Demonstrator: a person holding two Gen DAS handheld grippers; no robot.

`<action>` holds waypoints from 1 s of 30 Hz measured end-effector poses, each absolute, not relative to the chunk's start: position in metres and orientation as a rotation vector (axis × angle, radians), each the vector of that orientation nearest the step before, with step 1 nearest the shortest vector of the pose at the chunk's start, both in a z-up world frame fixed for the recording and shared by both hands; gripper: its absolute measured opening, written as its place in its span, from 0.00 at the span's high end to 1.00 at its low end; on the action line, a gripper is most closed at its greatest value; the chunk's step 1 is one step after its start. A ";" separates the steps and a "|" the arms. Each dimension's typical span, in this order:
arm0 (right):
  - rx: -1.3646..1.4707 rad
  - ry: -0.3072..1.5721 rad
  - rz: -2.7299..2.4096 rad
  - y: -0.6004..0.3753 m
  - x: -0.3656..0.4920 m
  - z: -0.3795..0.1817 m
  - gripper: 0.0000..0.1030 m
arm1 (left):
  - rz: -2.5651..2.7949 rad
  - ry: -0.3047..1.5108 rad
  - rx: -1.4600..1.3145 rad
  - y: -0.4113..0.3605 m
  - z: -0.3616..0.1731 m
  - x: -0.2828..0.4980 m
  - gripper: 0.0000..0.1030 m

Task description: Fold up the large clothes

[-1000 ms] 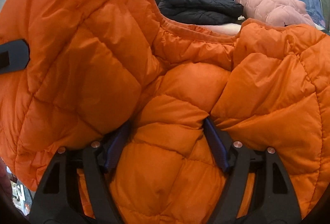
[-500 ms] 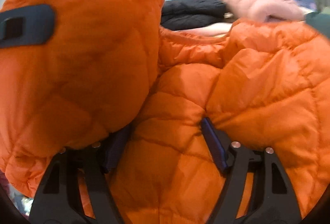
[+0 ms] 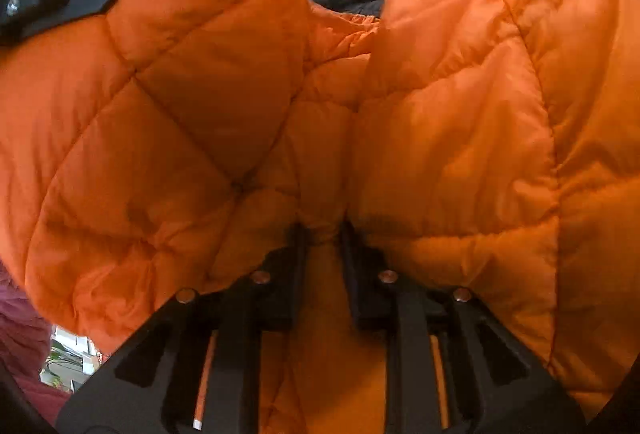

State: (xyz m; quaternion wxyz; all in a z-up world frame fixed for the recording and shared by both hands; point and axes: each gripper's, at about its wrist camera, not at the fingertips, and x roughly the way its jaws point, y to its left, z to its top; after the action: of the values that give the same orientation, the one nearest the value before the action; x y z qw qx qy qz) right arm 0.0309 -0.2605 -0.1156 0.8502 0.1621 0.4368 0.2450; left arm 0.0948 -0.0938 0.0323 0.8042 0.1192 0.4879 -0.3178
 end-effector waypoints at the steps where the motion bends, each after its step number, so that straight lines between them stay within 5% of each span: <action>1: 0.337 0.920 0.503 -0.263 0.028 -0.112 0.81 | -0.681 1.056 0.258 -0.097 0.031 0.095 0.81; 4: 0.329 0.880 0.430 -0.275 0.008 -0.101 0.83 | -0.686 1.096 0.251 -0.111 0.031 0.101 0.81; 9: 0.275 0.745 0.316 -0.296 -0.051 -0.077 0.62 | -0.667 1.094 0.294 -0.124 0.030 0.101 0.81; 17: 0.314 0.714 0.106 -0.350 -0.088 -0.081 0.72 | -0.677 1.083 0.293 -0.130 0.030 0.096 0.81; 25: 0.308 0.737 0.105 -0.334 -0.074 -0.082 0.70 | -0.708 1.165 0.318 -0.186 0.000 0.096 0.81; 27: 0.325 0.668 0.119 -0.336 -0.111 -0.069 0.49 | -0.724 1.176 0.334 -0.195 -0.003 0.095 0.81; 30: 0.267 0.555 0.193 -0.317 -0.157 -0.048 0.39 | -0.745 1.188 0.360 -0.204 -0.004 0.094 0.81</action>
State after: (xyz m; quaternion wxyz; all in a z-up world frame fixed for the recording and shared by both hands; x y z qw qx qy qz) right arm -0.1572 -0.3169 -0.0478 0.9484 0.1313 0.2726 0.0949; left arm 0.0936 -0.2039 -0.0040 0.7493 0.1648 0.5434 -0.3406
